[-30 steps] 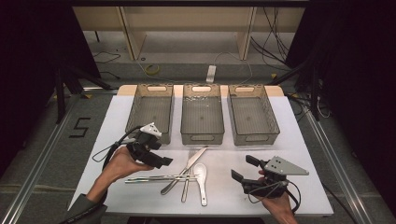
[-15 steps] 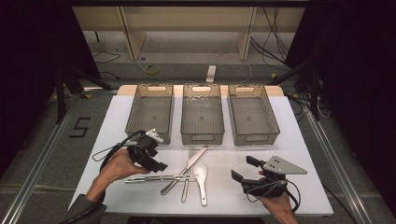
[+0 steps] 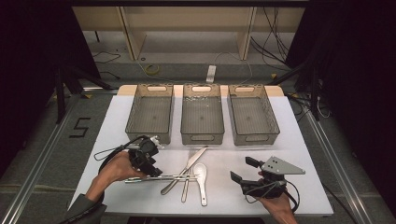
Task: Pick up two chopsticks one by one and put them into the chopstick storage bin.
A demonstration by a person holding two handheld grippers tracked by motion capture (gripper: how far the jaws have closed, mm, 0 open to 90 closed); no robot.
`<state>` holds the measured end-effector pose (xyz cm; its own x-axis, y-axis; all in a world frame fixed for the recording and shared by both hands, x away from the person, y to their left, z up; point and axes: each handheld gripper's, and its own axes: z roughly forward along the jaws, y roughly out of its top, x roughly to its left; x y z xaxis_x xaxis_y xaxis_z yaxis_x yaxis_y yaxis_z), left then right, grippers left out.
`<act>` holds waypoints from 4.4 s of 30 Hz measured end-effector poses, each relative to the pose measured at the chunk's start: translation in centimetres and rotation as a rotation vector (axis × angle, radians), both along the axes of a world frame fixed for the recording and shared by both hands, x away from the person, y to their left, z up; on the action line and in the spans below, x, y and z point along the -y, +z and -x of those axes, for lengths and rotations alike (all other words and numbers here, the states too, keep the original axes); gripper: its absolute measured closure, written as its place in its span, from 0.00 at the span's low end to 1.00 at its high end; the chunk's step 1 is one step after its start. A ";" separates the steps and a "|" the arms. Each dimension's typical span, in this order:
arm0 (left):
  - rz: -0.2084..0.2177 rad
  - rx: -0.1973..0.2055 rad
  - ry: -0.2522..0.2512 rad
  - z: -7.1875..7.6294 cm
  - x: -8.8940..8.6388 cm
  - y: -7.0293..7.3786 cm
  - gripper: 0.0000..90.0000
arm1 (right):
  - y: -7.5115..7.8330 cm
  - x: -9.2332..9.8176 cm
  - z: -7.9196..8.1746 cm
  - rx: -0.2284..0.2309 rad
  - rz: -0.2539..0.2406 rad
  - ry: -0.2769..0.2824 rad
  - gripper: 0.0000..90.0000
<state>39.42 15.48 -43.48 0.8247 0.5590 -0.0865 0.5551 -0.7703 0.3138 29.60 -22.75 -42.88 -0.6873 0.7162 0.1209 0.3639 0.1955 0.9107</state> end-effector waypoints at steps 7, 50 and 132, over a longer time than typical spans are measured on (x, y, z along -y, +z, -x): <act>-0.033 -0.007 -0.074 0.1 -0.2 -0.9 0.59 | -0.1 -0.1 0.0 -0.004 0.012 0.003 0.26; -0.161 0.014 -0.309 0.5 1.3 -2.5 0.87 | -0.3 -0.4 -0.2 -0.036 0.030 0.025 0.27; 0.222 0.352 0.210 -8.5 -4.5 8.4 0.94 | -0.4 -0.1 -0.2 -0.048 0.016 0.023 0.27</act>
